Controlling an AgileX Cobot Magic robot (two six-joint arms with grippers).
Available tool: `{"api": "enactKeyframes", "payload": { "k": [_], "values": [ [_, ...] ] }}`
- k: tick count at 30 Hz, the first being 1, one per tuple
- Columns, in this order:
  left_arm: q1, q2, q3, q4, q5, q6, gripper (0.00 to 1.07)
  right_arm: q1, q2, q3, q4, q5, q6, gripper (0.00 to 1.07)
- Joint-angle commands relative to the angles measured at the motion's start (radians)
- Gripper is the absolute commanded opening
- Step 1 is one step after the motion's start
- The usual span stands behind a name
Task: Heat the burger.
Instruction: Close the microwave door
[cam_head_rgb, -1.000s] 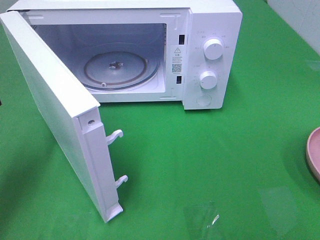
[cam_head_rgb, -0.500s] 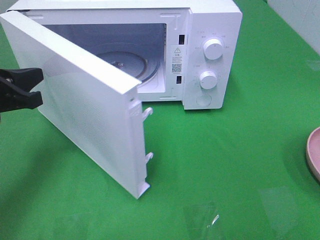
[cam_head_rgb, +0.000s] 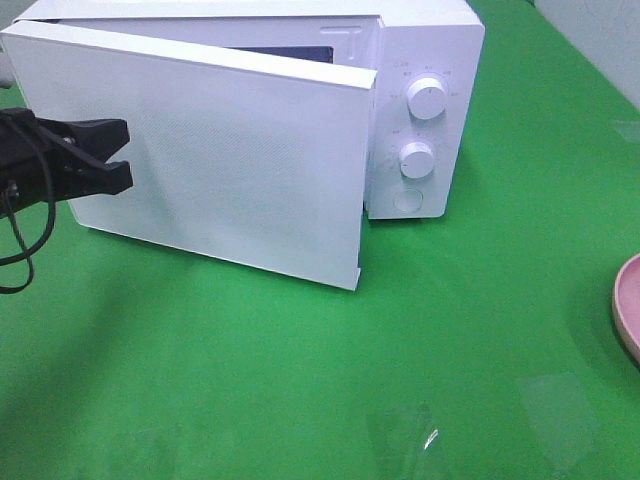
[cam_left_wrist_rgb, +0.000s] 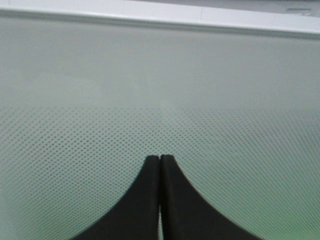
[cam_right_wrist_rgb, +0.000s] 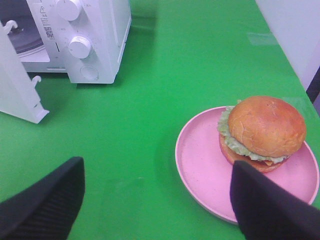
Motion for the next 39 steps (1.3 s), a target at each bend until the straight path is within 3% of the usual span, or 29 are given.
{"api": "enactKeyframes", "payload": {
  "k": [1,11,31,39],
  "values": [
    [-0.041,0.034,-0.064,-0.038,0.001,0.005,0.00,-0.005,-0.028,0.001,0.005,-0.007,-0.007,0.76],
    [-0.098,0.098,-0.167,-0.093,0.040,0.006,0.00,-0.005,-0.028,0.001,0.005,-0.007,-0.007,0.76],
    [-0.247,0.298,-0.512,-0.175,0.208,0.032,0.00,-0.005,-0.028,0.001,0.005,-0.007,-0.007,0.76],
    [-0.255,0.337,-0.605,-0.197,0.251,0.032,0.00,-0.005,-0.028,0.001,0.005,-0.007,-0.007,0.76]
  ]
}}
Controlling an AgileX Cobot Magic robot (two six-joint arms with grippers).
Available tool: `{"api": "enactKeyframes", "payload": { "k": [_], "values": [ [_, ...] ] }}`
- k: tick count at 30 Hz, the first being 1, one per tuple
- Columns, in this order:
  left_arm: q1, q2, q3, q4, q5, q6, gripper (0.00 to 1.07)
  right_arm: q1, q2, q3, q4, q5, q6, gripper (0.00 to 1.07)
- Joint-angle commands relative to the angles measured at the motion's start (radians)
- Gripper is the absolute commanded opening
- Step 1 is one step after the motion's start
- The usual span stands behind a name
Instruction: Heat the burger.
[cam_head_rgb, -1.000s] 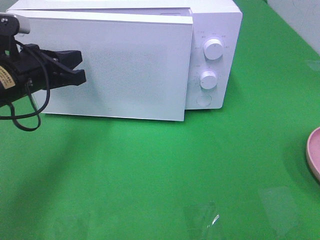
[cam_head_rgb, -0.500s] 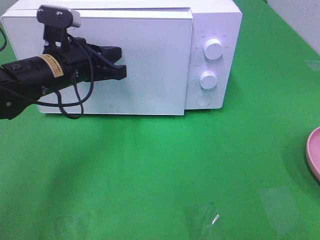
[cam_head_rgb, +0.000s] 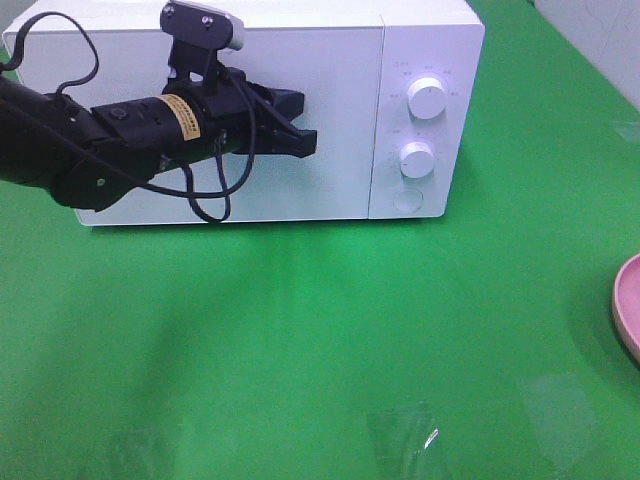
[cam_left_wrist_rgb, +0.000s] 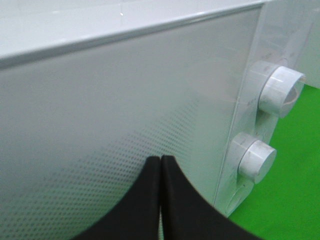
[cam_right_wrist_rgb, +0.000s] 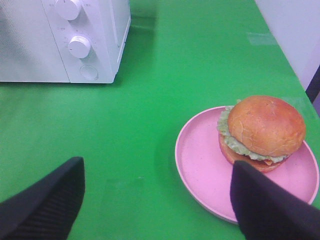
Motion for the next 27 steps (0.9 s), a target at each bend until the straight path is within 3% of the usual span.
{"api": "enactKeyframes", "payload": {
  "k": [1,4,6,7,8,9,11,12,13,14,15,16,17,18,19,20,24,27],
  "values": [
    [0.032,0.012,-0.067,-0.155,0.002,-0.002,0.00,-0.005,-0.028,0.001,0.005,-0.007,-0.007,0.76],
    [0.032,0.009,-0.066,-0.139,-0.002,-0.007,0.00,-0.005,-0.028,0.001,0.005,-0.007,-0.007,0.76],
    [0.024,0.003,-0.059,-0.108,0.011,-0.035,0.00,-0.005,-0.028,0.001,0.005,-0.007,-0.007,0.76],
    [0.008,-0.015,-0.043,-0.085,0.038,-0.085,0.00,-0.005,-0.028,0.001,0.005,-0.007,-0.007,0.76],
    [0.008,-0.015,-0.043,-0.085,0.038,-0.085,0.00,-0.005,-0.028,0.001,0.005,-0.007,-0.007,0.76],
    [-0.007,-0.045,-0.022,-0.075,0.083,-0.121,0.00,-0.005,-0.028,0.001,0.005,-0.007,-0.007,0.76],
    [-0.026,-0.076,0.004,-0.062,0.123,-0.133,0.01,-0.005,-0.028,0.001,0.005,-0.007,-0.007,0.76],
    [-0.046,-0.111,0.041,-0.051,0.161,-0.134,0.10,-0.005,-0.028,0.001,0.005,-0.007,-0.007,0.76],
    [-0.046,-0.111,0.041,-0.051,0.161,-0.134,0.10,-0.005,-0.028,0.001,0.005,-0.007,-0.007,0.76],
    [-0.069,-0.154,0.079,-0.051,0.192,-0.134,0.29,-0.005,-0.028,0.001,0.005,-0.007,-0.007,0.76],
    [-0.069,-0.154,0.079,-0.051,0.192,-0.134,0.29,-0.005,-0.028,0.001,0.005,-0.007,-0.007,0.76],
    [-0.092,-0.193,0.117,-0.051,0.216,-0.134,0.53,-0.005,-0.028,0.001,0.005,-0.007,-0.007,0.76],
    [-0.092,-0.193,0.117,-0.051,0.216,-0.134,0.53,-0.005,-0.028,0.001,0.005,-0.007,-0.007,0.76],
    [-0.114,-0.234,0.156,-0.051,0.248,-0.134,0.82,-0.005,-0.028,0.001,0.005,-0.007,-0.007,0.76],
    [-0.114,-0.234,0.156,-0.051,0.248,-0.134,0.82,-0.005,-0.028,0.001,0.005,-0.007,-0.007,0.76],
    [-0.132,-0.268,0.189,-0.051,0.301,-0.134,1.02,-0.005,-0.028,0.001,0.005,-0.007,-0.007,0.76],
    [-0.143,-0.321,0.226,-0.041,0.403,-0.133,1.01,-0.005,-0.028,0.001,0.005,-0.007,-0.007,0.76],
    [-0.142,-0.375,0.237,-0.040,0.591,-0.133,1.01,-0.005,-0.028,0.001,0.005,-0.007,-0.007,0.76]
  ]
}}
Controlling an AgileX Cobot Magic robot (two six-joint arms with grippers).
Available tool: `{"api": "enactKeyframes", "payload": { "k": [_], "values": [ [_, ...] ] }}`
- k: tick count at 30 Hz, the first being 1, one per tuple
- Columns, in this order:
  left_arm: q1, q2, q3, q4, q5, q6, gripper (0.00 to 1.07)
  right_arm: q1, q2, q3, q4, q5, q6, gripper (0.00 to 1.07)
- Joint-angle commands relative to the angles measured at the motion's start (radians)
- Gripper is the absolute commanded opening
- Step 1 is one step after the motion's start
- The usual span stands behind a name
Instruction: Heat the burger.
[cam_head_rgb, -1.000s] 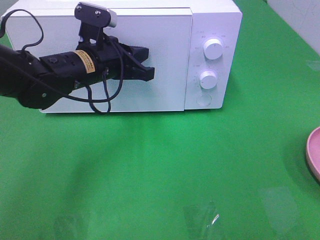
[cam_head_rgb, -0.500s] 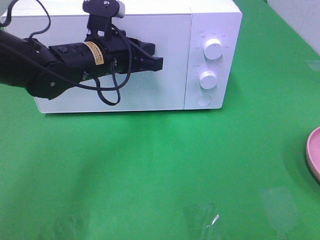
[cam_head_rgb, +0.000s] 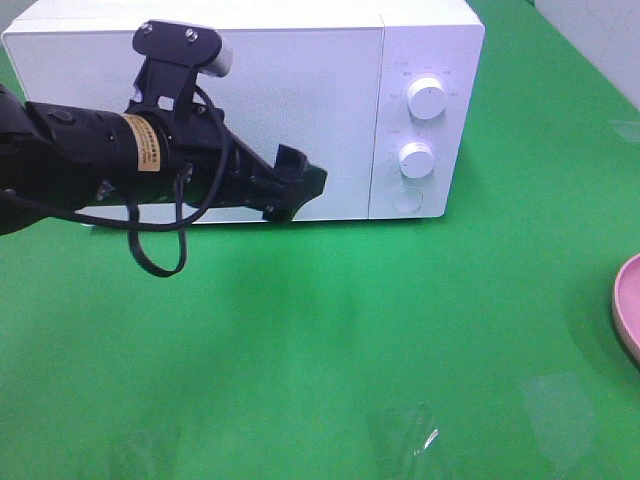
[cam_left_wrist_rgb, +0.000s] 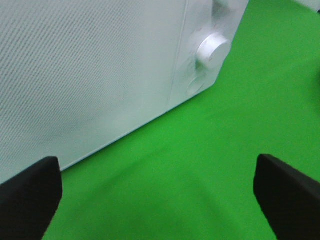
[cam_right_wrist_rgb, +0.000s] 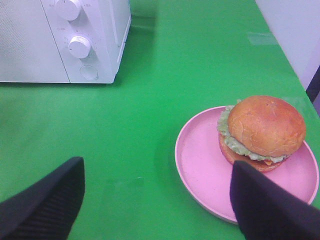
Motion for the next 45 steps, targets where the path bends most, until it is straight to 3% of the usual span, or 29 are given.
{"api": "enactKeyframes", "payload": {
  "k": [1,9,15,19,21,22,23,26,27,28,30,37,39,45],
  "values": [
    [-0.003,-0.043,0.007,-0.003,0.127,-0.008,1.01,-0.004,-0.028,0.001,0.005,-0.007,-0.007,0.76],
    [-0.003,-0.188,0.007,-0.037,0.631,-0.007,1.01,-0.004,-0.028,0.001,0.005,-0.007,-0.007,0.76],
    [0.001,-0.255,0.004,-0.034,0.792,-0.008,1.01,-0.004,-0.028,0.001,0.005,-0.007,-0.007,0.76],
    [0.065,-0.305,0.004,-0.072,0.930,-0.007,1.01,-0.004,-0.028,0.001,0.005,-0.007,-0.007,0.76],
    [0.192,-0.363,0.004,-0.106,1.046,0.029,1.01,-0.004,-0.028,0.001,0.005,-0.007,-0.007,0.76],
    [0.192,-0.363,0.004,-0.106,1.046,0.029,1.01,-0.004,-0.028,0.001,0.005,-0.007,-0.007,0.76],
    [0.267,-0.396,0.004,-0.131,1.090,0.068,1.01,-0.004,-0.028,0.001,0.005,-0.007,-0.007,0.76],
    [0.311,-0.417,0.004,-0.152,1.108,0.088,1.01,-0.004,-0.028,0.001,0.005,-0.007,-0.007,0.76],
    [0.383,-0.459,0.004,-0.205,1.126,0.109,1.01,-0.004,-0.028,0.001,0.005,-0.007,-0.007,0.76],
    [0.383,-0.459,0.004,-0.205,1.126,0.109,1.01,-0.004,-0.028,0.001,0.005,-0.007,-0.007,0.76],
    [0.489,-0.562,0.004,-0.284,1.168,0.177,1.01,-0.004,-0.028,0.001,0.005,-0.007,-0.007,0.76],
    [0.505,-0.680,0.009,-0.262,1.271,0.211,1.01,-0.004,-0.028,0.001,0.005,-0.007,-0.007,0.76],
    [0.505,-0.807,0.058,-0.261,1.292,0.237,1.01,-0.004,-0.028,0.001,0.005,-0.007,-0.007,0.76],
    [0.505,-1.022,0.177,-0.250,1.286,0.246,1.01,-0.004,-0.028,0.001,0.005,-0.007,-0.007,0.76]
  ]
}}
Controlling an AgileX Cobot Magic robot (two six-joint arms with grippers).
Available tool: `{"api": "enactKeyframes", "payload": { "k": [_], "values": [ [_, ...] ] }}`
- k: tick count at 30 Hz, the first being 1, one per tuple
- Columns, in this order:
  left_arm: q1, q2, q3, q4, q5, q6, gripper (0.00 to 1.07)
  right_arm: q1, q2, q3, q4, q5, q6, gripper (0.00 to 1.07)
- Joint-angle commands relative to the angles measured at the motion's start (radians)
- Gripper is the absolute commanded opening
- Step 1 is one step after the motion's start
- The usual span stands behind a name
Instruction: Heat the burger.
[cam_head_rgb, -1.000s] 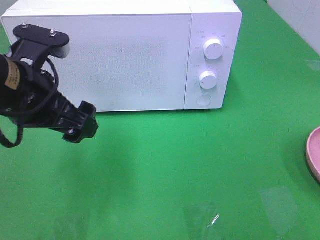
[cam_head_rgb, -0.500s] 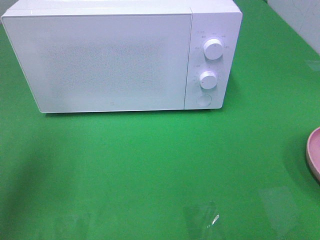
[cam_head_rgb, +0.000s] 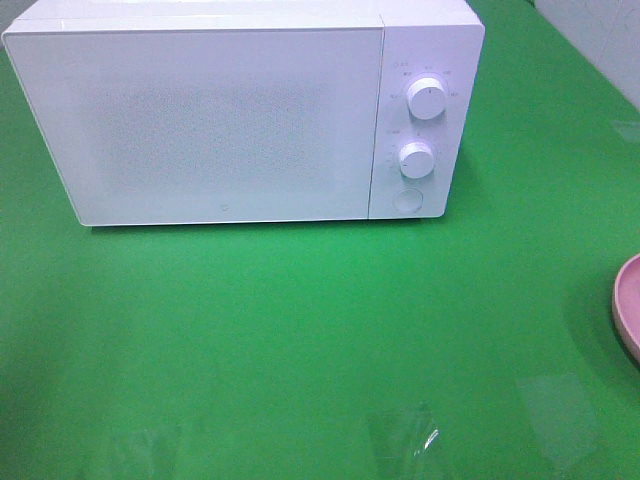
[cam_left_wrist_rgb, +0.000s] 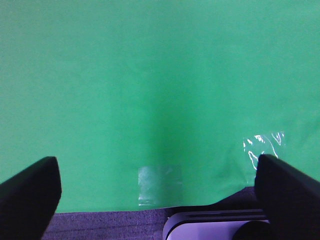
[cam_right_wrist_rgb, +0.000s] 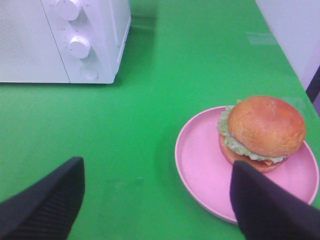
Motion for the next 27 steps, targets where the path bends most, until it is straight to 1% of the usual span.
{"api": "enactKeyframes", "payload": {
  "k": [1,2,3,5,6,7,10,11,12,13,14,16,22,24,25,26,27],
  "values": [
    [0.004,-0.070,0.037,0.009,0.006,0.003,1.01,-0.004,-0.028,0.001,0.005,-0.007,-0.007,0.76],
    [0.004,-0.150,0.071,0.020,0.006,0.009,1.01,-0.004,-0.028,0.001,0.005,-0.007,-0.007,0.76],
    [0.004,-0.150,0.071,0.020,0.006,0.009,1.01,-0.004,-0.028,0.001,0.005,-0.007,-0.007,0.76],
    [0.004,-0.303,0.141,0.026,0.006,0.030,1.01,-0.004,-0.028,0.001,0.005,-0.007,-0.007,0.76],
    [0.004,-0.303,0.141,0.026,0.006,0.030,1.01,-0.004,-0.028,0.001,0.005,-0.007,-0.007,0.76],
    [0.004,-0.372,0.175,0.026,0.001,0.029,1.01,-0.004,-0.028,0.001,0.005,-0.007,-0.007,0.76],
    [0.004,-0.410,0.185,0.026,-0.032,0.029,1.01,-0.004,-0.028,0.001,0.005,-0.007,-0.007,0.76],
    [0.004,-0.477,0.189,0.026,-0.031,0.030,1.01,-0.004,-0.028,0.001,0.005,-0.007,-0.007,0.76],
    [0.004,-0.477,0.189,0.026,-0.031,0.030,1.01,-0.004,-0.028,0.001,0.005,-0.007,-0.007,0.76],
    [0.004,-0.527,0.189,0.026,-0.031,0.030,1.01,-0.004,-0.028,0.001,0.005,-0.007,-0.007,0.76],
    [0.004,-0.527,0.189,0.026,-0.031,0.030,1.01,-0.004,-0.028,0.001,0.005,-0.007,-0.007,0.76],
    [0.004,-0.607,0.189,0.021,-0.031,0.029,1.01,-0.004,-0.028,0.001,0.005,-0.007,-0.007,0.76],
    [0.004,-0.682,0.189,-0.005,-0.031,0.029,1.01,-0.004,-0.028,0.001,0.005,-0.007,-0.007,0.76],
    [0.015,-0.707,0.189,-0.008,-0.031,0.029,1.01,-0.004,-0.028,0.001,0.005,-0.007,-0.007,0.76],
    [0.059,-0.734,0.189,-0.008,-0.032,0.029,1.01,-0.004,-0.028,0.001,0.005,-0.007,-0.007,0.76],
    [0.059,-0.734,0.189,-0.008,-0.032,0.029,1.01,-0.004,-0.028,0.001,0.005,-0.007,-0.007,0.76],
    [0.118,-0.743,0.189,-0.008,-0.032,0.029,1.01,-0.004,-0.028,0.001,0.005,-0.007,-0.007,0.76]
  ]
}}
